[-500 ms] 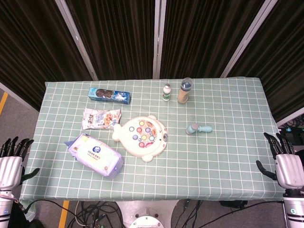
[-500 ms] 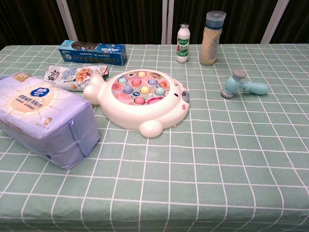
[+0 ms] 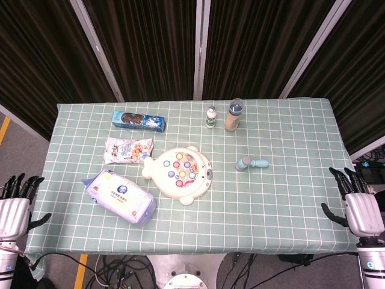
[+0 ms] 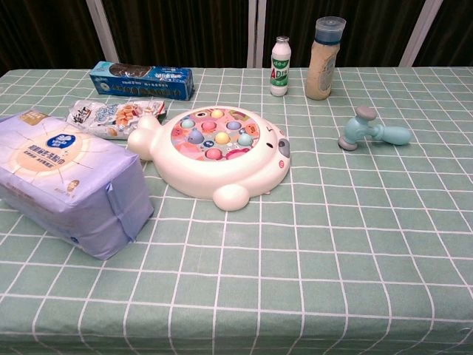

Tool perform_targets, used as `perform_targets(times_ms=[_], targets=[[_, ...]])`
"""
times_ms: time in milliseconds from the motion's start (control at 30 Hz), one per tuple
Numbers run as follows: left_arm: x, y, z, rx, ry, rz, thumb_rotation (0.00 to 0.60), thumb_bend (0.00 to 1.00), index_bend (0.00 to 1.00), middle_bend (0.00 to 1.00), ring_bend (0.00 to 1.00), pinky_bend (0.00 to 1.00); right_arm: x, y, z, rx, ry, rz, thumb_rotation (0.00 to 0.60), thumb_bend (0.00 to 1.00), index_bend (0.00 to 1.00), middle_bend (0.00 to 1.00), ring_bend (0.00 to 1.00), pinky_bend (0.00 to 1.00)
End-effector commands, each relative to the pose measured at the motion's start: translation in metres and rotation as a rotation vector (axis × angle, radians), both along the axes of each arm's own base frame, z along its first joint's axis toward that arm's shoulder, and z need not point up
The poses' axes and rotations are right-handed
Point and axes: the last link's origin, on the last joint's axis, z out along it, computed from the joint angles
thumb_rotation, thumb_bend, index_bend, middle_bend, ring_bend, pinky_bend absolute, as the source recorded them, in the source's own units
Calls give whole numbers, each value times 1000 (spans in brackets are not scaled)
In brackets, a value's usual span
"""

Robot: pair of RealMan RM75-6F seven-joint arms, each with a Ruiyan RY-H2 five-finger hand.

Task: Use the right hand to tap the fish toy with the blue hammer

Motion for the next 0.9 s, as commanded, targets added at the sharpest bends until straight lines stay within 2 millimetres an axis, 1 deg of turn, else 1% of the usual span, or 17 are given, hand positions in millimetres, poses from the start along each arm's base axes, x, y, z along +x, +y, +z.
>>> perform_targets(times_ms=[33,100,167,200,267,333,433,500,600,733,900], targets=[[0,0,0,-2,-1,0,600,0,170,138,0,2,9,-24,-3,44,8,24,600,205,80,145,4,70],[0,-1,0,-2,-3,0,600,0,170,138,0,2,16,-42,-9,83,11,34,600,201,80,151,9,71],[0,-2,-1,-2,-5,2,600,0,171,138,0,2,24,-63,-20,139,11,41,600,175,80,156,13,77],[-1,-2,0,-2,-5,4,600,0,170,138,0,2,29,-72,-26,161,16,48,600,144,80,159,13,83],[-1,-4,0,1,-7,8,600,0,170,138,0,2,39,-93,-41,207,19,60,600,106,88,169,20,94],[-2,-5,1,3,-7,13,600,0,170,138,0,2,47,-114,-56,249,15,65,600,88,117,189,39,117],[-4,-6,2,0,-7,21,600,0,171,138,0,2,57,-137,-76,292,26,63,600,85,148,209,57,132],[-5,-6,2,-2,-8,24,600,0,171,138,0,2,62,-150,-89,313,24,56,600,85,170,219,66,132],[-5,-6,1,-5,-10,26,600,0,170,138,0,2,68,-164,-106,335,11,39,600,93,200,235,76,134],[-5,-4,1,-10,-14,22,600,0,170,139,0,2,72,-177,-124,353,0,18,600,144,252,264,106,145],[-8,-3,1,-14,-16,26,600,0,170,138,0,2,71,-185,-142,364,-11,-2,600,181,314,315,163,188]])
